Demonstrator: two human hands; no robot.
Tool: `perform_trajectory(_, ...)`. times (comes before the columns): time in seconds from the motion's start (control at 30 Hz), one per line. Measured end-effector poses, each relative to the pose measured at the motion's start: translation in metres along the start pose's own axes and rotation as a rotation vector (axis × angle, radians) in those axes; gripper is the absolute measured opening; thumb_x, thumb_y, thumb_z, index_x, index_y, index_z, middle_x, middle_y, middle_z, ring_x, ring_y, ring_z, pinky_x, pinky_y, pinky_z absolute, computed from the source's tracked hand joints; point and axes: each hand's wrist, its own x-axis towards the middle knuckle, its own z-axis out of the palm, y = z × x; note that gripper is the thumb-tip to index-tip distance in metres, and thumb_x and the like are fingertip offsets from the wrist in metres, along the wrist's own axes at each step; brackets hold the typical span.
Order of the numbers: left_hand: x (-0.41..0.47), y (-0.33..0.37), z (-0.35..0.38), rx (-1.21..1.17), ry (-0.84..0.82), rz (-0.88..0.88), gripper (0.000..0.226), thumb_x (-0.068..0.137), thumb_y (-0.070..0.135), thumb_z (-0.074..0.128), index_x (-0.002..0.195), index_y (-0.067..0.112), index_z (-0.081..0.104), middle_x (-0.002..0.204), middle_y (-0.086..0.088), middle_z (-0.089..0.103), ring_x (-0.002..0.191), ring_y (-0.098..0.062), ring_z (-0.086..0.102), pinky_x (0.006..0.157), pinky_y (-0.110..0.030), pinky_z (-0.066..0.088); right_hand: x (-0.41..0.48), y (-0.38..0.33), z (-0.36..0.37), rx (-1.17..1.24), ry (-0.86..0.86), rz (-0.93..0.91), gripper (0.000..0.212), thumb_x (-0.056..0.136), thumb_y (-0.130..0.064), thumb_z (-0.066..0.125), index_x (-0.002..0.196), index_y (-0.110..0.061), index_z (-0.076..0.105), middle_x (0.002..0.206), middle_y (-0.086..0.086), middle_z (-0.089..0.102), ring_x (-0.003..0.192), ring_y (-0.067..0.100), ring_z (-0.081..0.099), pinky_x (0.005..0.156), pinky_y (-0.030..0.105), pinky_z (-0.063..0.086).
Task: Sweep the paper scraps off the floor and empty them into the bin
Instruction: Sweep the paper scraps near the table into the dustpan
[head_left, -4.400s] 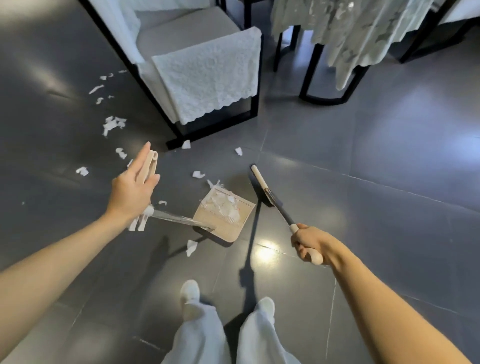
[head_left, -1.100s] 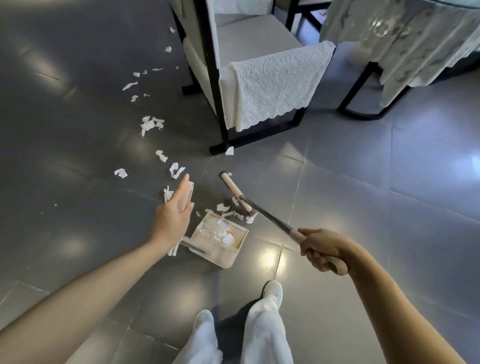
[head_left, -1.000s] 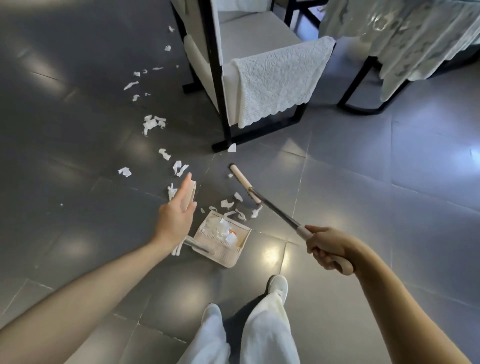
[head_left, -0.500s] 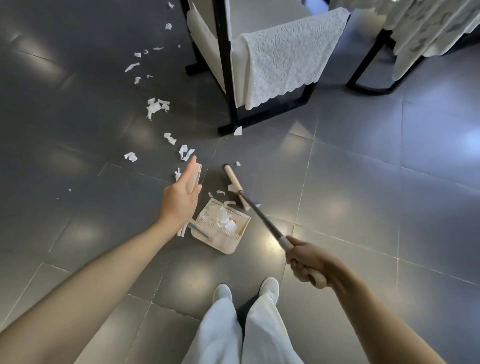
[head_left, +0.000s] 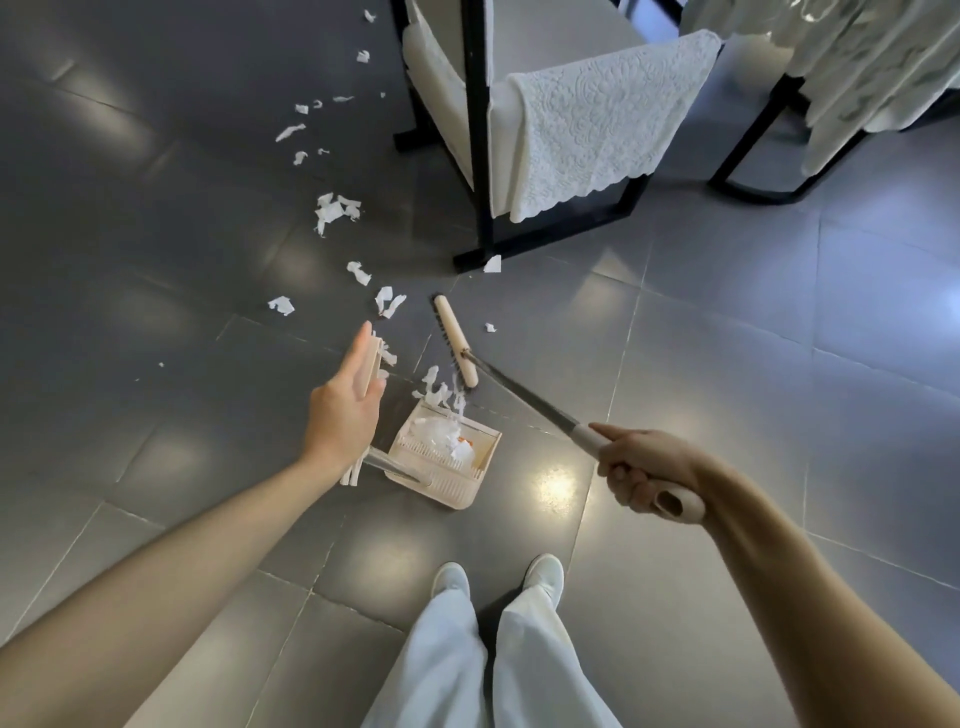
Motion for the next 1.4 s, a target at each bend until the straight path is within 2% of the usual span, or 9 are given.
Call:
perform_trajectory(0.27,-0.018,-0.029,-0.033,0.043,0.023,-0.026,0.067,0.093,0.004,0.058,0.149,0.028,0.033,0.135,0.018,0.046,0.127,-0.019,0.05,0.092,-0.004,0.029,0.063,-0.009,0.04,-0.314,0.001,-0.061,0.043,0.088,0.007,0.033,0.121,-0.015,0.048,0.046,0.0,0.036,0.031,0.007,0.029,0.032,0.013,0.027)
perform_trajectory(0.37,-0.008,-0.03,-0.036,0.047,0.07,-0.061,0.066,0.094,0.005,0.058,0.15,0.028,0.032,0.141,0.01,0.048,0.126,-0.024,0.051,0.093,-0.011,0.032,0.065,0.008,0.05,-0.391,-0.02,0.017,0.048,0.088,0.005,0.033,0.122,-0.025,0.048,0.049,0.001,0.035,0.032,0.007,0.03,0.032,0.013,0.028)
perform_trajectory(0.5,0.011,-0.028,-0.035,0.038,0.043,-0.062,0.066,0.094,0.006,0.057,0.15,0.029,0.031,0.144,0.008,0.047,0.13,-0.021,0.048,0.095,-0.011,0.03,0.039,0.012,0.043,-0.365,-0.133,0.149,0.028,0.086,0.003,0.036,0.098,-0.017,0.05,0.056,0.0,0.029,0.037,0.008,0.025,0.031,0.013,0.022)
perform_trajectory(0.63,0.018,-0.027,-0.035,0.013,-0.005,-0.042,0.066,0.094,0.006,0.058,0.149,0.031,0.033,0.143,0.008,0.048,0.13,-0.02,0.048,0.097,-0.01,0.029,0.009,0.001,0.027,-0.338,-0.118,0.152,0.045,0.087,0.003,0.039,0.122,-0.019,0.055,0.057,0.0,0.029,0.039,0.007,0.026,0.031,0.013,0.02)
perform_trajectory(0.73,0.023,-0.021,-0.031,0.037,-0.06,0.008,0.066,0.093,0.007,0.059,0.149,0.032,0.033,0.142,0.005,0.05,0.129,-0.022,0.049,0.096,-0.009,0.029,-0.003,-0.011,0.022,-0.291,-0.073,0.089,0.048,0.088,0.004,0.04,0.12,-0.03,0.053,0.055,0.0,0.032,0.038,0.007,0.028,0.029,0.014,0.023)
perform_trajectory(0.9,0.051,0.007,-0.021,-0.001,-0.059,0.034,0.063,0.094,0.01,0.058,0.147,0.035,0.035,0.13,0.024,0.046,0.123,0.001,0.044,0.094,0.006,0.023,-0.007,-0.043,-0.001,-0.206,-0.006,-0.019,0.052,0.09,0.006,0.039,0.12,-0.036,0.045,0.055,0.001,0.031,0.036,0.007,0.027,0.029,0.013,0.023)
perform_trajectory(1.1,0.102,0.038,0.008,-0.039,-0.029,0.032,0.066,0.093,0.007,0.058,0.147,0.037,0.035,0.126,0.024,0.045,0.1,0.023,0.039,0.077,0.011,0.025,0.007,-0.096,-0.057,-0.154,0.035,-0.081,0.049,0.091,0.007,0.039,0.117,-0.033,0.048,0.055,0.002,0.034,0.035,0.007,0.029,0.029,0.013,0.027)
perform_trajectory(1.3,0.157,0.062,0.043,-0.021,-0.012,0.033,0.065,0.094,0.007,0.057,0.146,0.04,0.036,0.123,0.022,0.051,0.086,0.009,0.053,0.076,0.01,0.026,0.058,-0.16,-0.094,-0.382,0.143,-0.16,0.039,0.089,0.006,0.038,0.119,-0.014,0.053,0.05,0.004,0.039,0.033,0.009,0.032,0.033,0.016,0.03)
perform_trajectory(1.4,0.177,0.066,0.053,-0.019,-0.009,-0.005,0.065,0.094,0.007,0.058,0.146,0.04,0.036,0.128,0.006,0.061,0.097,-0.018,0.062,0.09,-0.011,0.038,0.095,-0.189,-0.105,-0.514,0.196,-0.16,0.037,0.087,0.004,0.043,0.12,-0.009,0.054,0.057,0.007,0.044,0.036,0.011,0.037,0.036,0.02,0.035)
